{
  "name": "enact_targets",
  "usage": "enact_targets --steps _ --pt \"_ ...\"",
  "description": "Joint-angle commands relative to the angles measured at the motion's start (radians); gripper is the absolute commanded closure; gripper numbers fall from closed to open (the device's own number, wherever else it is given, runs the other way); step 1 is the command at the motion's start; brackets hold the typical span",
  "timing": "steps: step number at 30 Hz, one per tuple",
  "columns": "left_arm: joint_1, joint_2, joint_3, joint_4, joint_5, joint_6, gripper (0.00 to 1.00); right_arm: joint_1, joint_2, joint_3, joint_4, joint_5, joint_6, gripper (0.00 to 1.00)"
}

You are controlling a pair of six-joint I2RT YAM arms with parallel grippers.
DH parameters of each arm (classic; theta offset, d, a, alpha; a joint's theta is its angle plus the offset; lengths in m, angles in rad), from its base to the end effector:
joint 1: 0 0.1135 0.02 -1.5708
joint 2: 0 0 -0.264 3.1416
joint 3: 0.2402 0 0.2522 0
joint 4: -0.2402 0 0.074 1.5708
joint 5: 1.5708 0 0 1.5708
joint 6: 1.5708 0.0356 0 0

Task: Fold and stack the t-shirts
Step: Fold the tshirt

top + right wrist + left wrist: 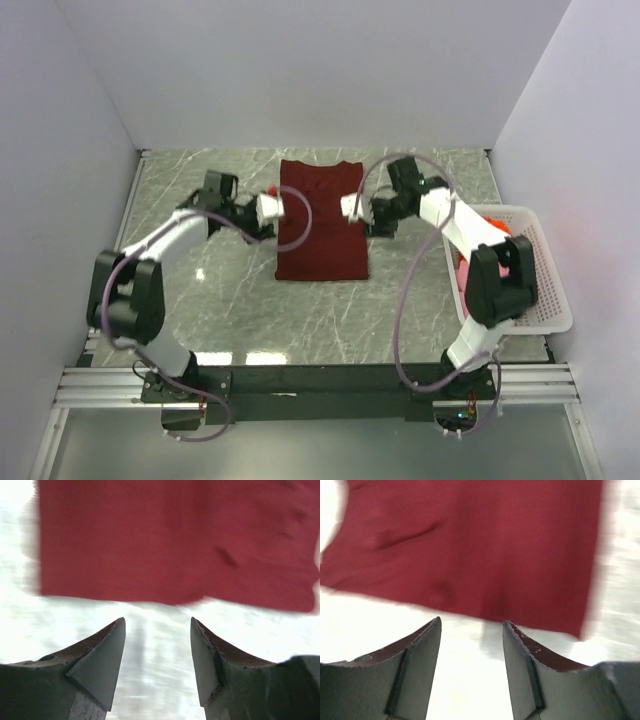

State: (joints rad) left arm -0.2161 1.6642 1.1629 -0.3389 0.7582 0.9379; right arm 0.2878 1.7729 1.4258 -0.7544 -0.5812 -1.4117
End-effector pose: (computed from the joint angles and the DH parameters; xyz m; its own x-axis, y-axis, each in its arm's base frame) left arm 0.3414 -0.1000 0.2369 0.0566 0.5870 -0.8076 0.9437 0.2325 0.2352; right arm 0.3499 0.1240 0.2527 0.3338 -0.7618 -0.5551 -0.9197 -0.1341 -0.3690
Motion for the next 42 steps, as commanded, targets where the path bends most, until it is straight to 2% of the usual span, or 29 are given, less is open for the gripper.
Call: enact_targets --steps 1,3,6,14,20,26,28,32,42 --pt "-0.084 -0.119 -0.172 0.009 0.038 0.081 0.42 0.079 -0.108 -0.18 -0.01 0.004 -0.01 0.4" --pt "-0.129 -0.179 -0.265 0.032 0.023 0.114 0.42 0.105 -0.15 -0.296 0.089 0.032 0.003 0.42" --pt "-0.173 -0.21 -0.336 0.075 -0.002 0.139 0.43 0.125 -0.147 -0.384 0.182 0.079 0.006 0.46" --pt "-0.187 -0.124 -0.296 0.067 -0.025 0.145 0.44 0.158 -0.141 -0.482 0.276 0.119 0.01 0.49" --pt "-0.193 -0.089 -0.276 0.006 -0.019 0.199 0.46 0.168 -0.109 -0.482 0.313 0.142 0.028 0.49" --pt "-0.197 -0.078 -0.29 -0.031 -0.048 0.237 0.48 0.166 -0.168 -0.464 0.265 0.124 0.054 0.46" --pt "-0.201 -0.075 -0.296 -0.026 -0.069 0.245 0.51 0.168 -0.185 -0.452 0.239 0.104 0.062 0.44" --pt "-0.213 -0.061 -0.304 -0.037 -0.108 0.289 0.62 0.186 -0.205 -0.447 0.245 0.07 0.08 0.43" --pt "-0.215 -0.055 -0.301 -0.081 -0.128 0.343 0.62 0.209 -0.112 -0.472 0.303 0.13 0.066 0.43"
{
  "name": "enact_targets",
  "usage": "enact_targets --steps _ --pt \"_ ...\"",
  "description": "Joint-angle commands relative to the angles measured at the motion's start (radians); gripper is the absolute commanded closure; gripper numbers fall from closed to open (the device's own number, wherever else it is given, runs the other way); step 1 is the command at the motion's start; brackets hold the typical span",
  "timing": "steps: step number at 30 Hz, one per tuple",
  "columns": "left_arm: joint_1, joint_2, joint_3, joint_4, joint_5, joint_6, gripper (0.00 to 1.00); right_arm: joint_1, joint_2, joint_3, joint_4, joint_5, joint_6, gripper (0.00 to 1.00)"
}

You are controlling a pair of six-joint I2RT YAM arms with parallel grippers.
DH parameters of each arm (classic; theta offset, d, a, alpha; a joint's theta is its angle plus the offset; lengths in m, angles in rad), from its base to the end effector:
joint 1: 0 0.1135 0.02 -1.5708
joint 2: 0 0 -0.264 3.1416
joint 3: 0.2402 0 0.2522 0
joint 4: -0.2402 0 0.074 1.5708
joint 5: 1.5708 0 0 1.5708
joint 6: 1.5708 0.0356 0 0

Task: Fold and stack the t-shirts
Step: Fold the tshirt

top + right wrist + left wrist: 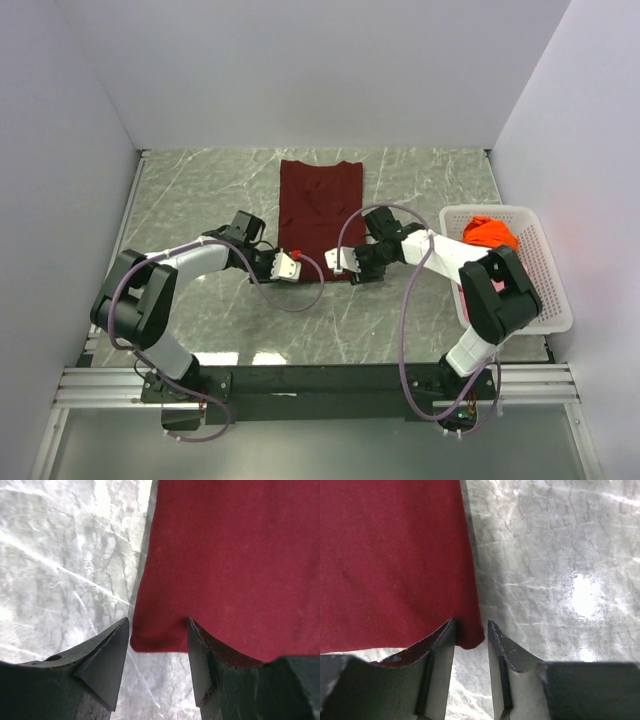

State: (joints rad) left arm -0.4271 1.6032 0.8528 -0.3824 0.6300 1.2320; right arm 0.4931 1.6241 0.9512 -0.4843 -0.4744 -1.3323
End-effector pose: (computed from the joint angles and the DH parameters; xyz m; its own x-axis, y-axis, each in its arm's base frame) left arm 0.2573 -0.1401 0.1611 0.2563 0.7207 -0.6442 0.9642 -0.1438 0.2227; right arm 0.2614 0.1589 0.1746 0.3757 -0.7794 -0.5014 -0.9215 -0.2566 -0.2917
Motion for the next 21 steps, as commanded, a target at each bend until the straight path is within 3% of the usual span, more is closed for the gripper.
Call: enact_targets --steps 1,4,6,10,11,16,21 --pt "-0.006 0.006 0.008 -0.039 -0.003 0.053 0.62 0.004 0.048 -0.006 0.042 0.029 -0.019 0.43" --pt "-0.01 0.011 0.002 -0.045 -0.022 0.066 0.64 0.004 0.053 -0.038 0.078 0.054 -0.036 0.47" --pt "-0.013 0.017 0.002 -0.058 -0.038 0.081 0.69 0.004 0.056 -0.046 0.081 0.066 -0.038 0.57" --pt "-0.015 0.024 0.012 -0.072 -0.039 0.063 0.88 0.004 0.053 -0.02 0.079 0.066 -0.002 0.9" --pt "-0.004 0.024 0.035 -0.084 -0.027 0.051 0.97 0.004 0.049 0.012 0.052 0.06 0.013 0.99" --pt "0.054 -0.015 0.152 -0.119 0.114 -0.08 0.99 -0.005 -0.004 0.113 -0.032 0.023 0.044 1.0" --pt "0.083 -0.075 0.19 -0.16 0.148 -0.091 1.0 -0.021 -0.038 0.23 -0.129 -0.009 0.061 1.0"
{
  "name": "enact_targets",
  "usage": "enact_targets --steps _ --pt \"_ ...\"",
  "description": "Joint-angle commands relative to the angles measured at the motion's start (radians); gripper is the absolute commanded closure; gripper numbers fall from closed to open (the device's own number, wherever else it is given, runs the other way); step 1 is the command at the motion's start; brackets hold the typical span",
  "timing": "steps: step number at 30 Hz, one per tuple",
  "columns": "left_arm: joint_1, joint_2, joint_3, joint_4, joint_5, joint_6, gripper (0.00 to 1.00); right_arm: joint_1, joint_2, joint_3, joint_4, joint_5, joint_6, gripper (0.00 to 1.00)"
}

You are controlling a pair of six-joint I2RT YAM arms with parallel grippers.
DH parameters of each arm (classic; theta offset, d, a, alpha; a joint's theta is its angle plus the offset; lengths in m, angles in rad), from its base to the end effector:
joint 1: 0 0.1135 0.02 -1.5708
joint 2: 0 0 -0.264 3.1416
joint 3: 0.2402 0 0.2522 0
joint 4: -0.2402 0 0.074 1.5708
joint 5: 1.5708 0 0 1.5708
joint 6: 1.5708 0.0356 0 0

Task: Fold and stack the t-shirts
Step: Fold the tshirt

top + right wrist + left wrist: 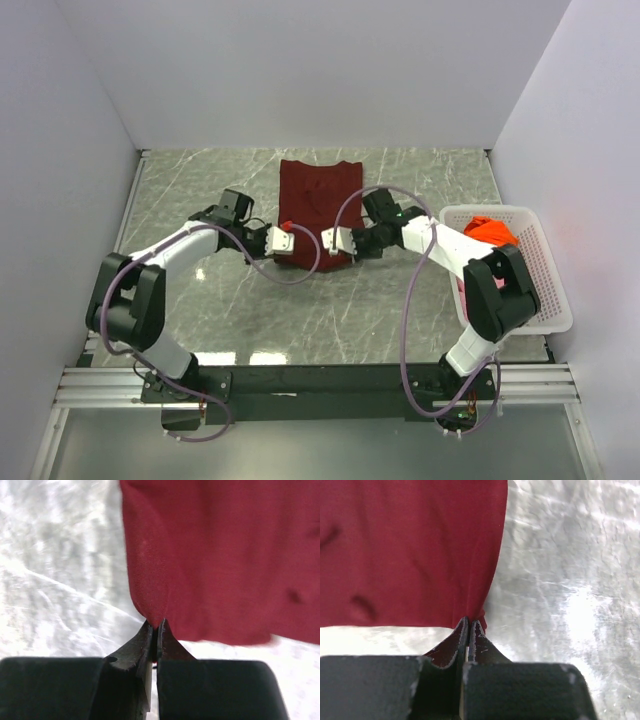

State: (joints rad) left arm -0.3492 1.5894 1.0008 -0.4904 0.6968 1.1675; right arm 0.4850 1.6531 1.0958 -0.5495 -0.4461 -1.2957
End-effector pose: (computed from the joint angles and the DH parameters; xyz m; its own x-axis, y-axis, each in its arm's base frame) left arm 0.2833 -0.1275 0.2021 0.1782 0.6858 -0.7056 0.9766 -0.0353 0.2123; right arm 0.2837 0.1669 0.2031 0.3542 -0.7947 -0.4929 -0.9220 -0.2089 -0.3259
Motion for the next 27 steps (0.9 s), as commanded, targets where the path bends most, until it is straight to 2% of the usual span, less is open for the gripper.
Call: enact_targets --steps 1,4,8,16,20,23,27 --pt "0.006 -0.08 0.045 -0.054 0.079 -0.026 0.99 -0.014 -0.073 0.116 -0.07 -0.037 0.033 1.0" --pt "0.009 -0.098 0.079 -0.123 0.095 -0.029 1.0 -0.026 -0.073 0.183 -0.108 -0.048 0.068 1.0" --pt "0.006 -0.158 0.068 -0.181 0.128 -0.035 0.99 -0.026 -0.102 0.184 -0.167 -0.055 0.082 1.0" --pt "-0.054 -0.426 -0.047 -0.381 0.165 0.009 1.0 0.026 -0.35 0.003 -0.358 -0.137 0.041 1.0" --pt "-0.073 -0.534 -0.028 -0.508 0.217 -0.038 1.0 0.038 -0.478 0.004 -0.463 -0.215 0.073 1.0" --pt "-0.063 -0.556 0.01 -0.514 0.21 -0.11 1.0 0.023 -0.458 0.047 -0.469 -0.197 0.067 1.0" --pt "-0.013 -0.45 0.077 -0.479 0.216 -0.118 1.0 -0.022 -0.284 0.154 -0.498 -0.204 0.023 1.0"
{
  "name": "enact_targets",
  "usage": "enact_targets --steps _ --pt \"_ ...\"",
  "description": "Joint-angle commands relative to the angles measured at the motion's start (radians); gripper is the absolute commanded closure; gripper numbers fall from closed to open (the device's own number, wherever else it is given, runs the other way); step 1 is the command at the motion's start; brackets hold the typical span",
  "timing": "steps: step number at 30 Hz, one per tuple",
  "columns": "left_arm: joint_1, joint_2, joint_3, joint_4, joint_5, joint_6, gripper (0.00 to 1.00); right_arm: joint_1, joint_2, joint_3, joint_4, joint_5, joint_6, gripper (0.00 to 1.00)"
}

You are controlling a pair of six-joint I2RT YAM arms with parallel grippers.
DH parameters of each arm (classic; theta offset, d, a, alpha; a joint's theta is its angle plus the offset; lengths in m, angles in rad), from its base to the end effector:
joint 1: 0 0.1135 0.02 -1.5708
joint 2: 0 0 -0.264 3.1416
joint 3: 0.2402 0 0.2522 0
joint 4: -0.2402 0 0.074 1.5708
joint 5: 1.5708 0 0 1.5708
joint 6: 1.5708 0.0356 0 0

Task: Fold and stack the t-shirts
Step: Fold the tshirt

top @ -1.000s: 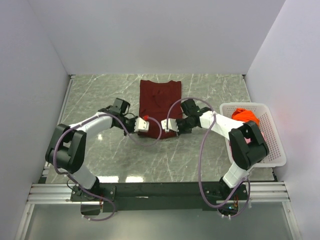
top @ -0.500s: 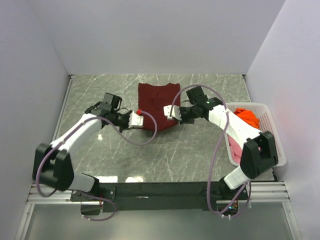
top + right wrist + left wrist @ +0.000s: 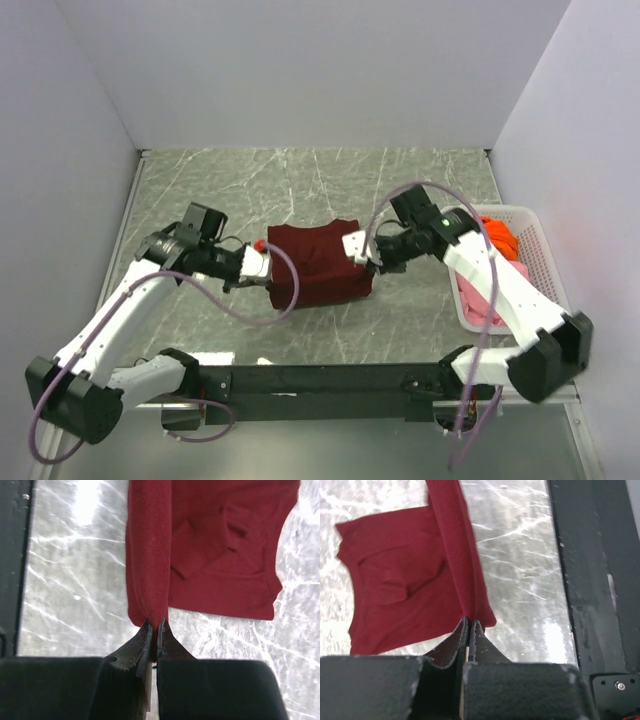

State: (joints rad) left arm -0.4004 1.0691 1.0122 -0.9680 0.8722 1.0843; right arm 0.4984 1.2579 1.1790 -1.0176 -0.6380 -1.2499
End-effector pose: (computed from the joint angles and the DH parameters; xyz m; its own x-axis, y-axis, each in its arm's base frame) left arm 0.1656 -0.0997 0.3081 0.1773 0.5423 -0.8213 0.9841 -0.0900 0.1530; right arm 0.1959 0.1307 0.3139 0.3446 -0.6803 -0.6469 -0.9380 -0.2220 -0.2663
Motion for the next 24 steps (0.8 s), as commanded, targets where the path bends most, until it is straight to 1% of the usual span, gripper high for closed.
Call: enact_targets --steps 1,2,3,5,6,7,8,9,11,12,13,14,15,16,17,19,20,24 --pt "0.058 0.101 0.1 0.009 0.047 -0.031 1.0 -0.046 0.144 0.126 -0.038 -0.014 -0.038 1.0" --pt "0.092 0.135 0.121 0.009 0.056 -0.023 1.0 -0.053 0.176 0.157 -0.044 -0.015 -0.048 1.0" --pt "0.107 0.206 0.143 0.014 0.056 -0.014 1.0 -0.07 0.243 0.186 -0.055 -0.018 -0.06 1.0" --pt "0.15 0.283 0.215 0.005 0.068 0.009 1.0 -0.081 0.316 0.29 -0.099 -0.02 -0.089 1.0" --pt "0.159 0.357 0.236 0.003 0.068 0.026 1.0 -0.095 0.387 0.322 -0.111 -0.02 -0.095 1.0" --pt "0.166 0.392 0.279 0.014 0.071 0.028 1.0 -0.101 0.421 0.391 -0.125 -0.029 -0.1 1.0" --pt "0.175 0.425 0.298 0.024 0.07 0.026 1.0 -0.109 0.487 0.421 -0.133 -0.029 -0.109 1.0" --pt "0.179 0.486 0.333 0.041 0.064 0.01 1.0 -0.119 0.52 0.473 -0.139 -0.029 -0.118 1.0" --pt "0.19 0.543 0.365 0.083 0.067 -0.009 1.0 -0.132 0.611 0.528 -0.139 -0.017 -0.131 1.0" --pt "0.193 0.596 0.382 0.092 0.068 -0.017 1.0 -0.135 0.642 0.556 -0.136 -0.014 -0.129 1.0" --pt "0.198 0.623 0.409 0.109 0.07 -0.027 1.0 -0.145 0.676 0.62 -0.139 -0.012 -0.129 1.0" --pt "0.205 0.647 0.423 0.126 0.065 -0.043 1.0 -0.15 0.743 0.657 -0.144 -0.008 -0.129 1.0" --pt "0.21 0.698 0.448 0.146 0.064 -0.055 1.0 -0.152 0.779 0.694 -0.145 -0.005 -0.123 1.0" --pt "0.215 0.724 0.46 0.153 0.048 -0.055 1.0 -0.153 0.814 0.764 -0.151 -0.002 -0.112 1.0" --pt "0.221 0.747 0.473 0.167 0.039 -0.066 1.0 -0.156 0.878 0.798 -0.153 0.001 -0.108 1.0" --pt "0.232 0.822 0.508 0.204 0.018 -0.095 1.0 -0.156 0.937 0.873 -0.133 0.012 -0.082 1.0" --pt "0.233 0.871 0.52 0.207 0.011 -0.095 1.0 -0.156 0.983 0.892 -0.119 0.023 -0.071 1.0" --pt "0.235 0.977 0.577 0.247 -0.061 -0.139 0.99 -0.153 1.049 0.913 -0.044 0.061 -0.031 1.0"
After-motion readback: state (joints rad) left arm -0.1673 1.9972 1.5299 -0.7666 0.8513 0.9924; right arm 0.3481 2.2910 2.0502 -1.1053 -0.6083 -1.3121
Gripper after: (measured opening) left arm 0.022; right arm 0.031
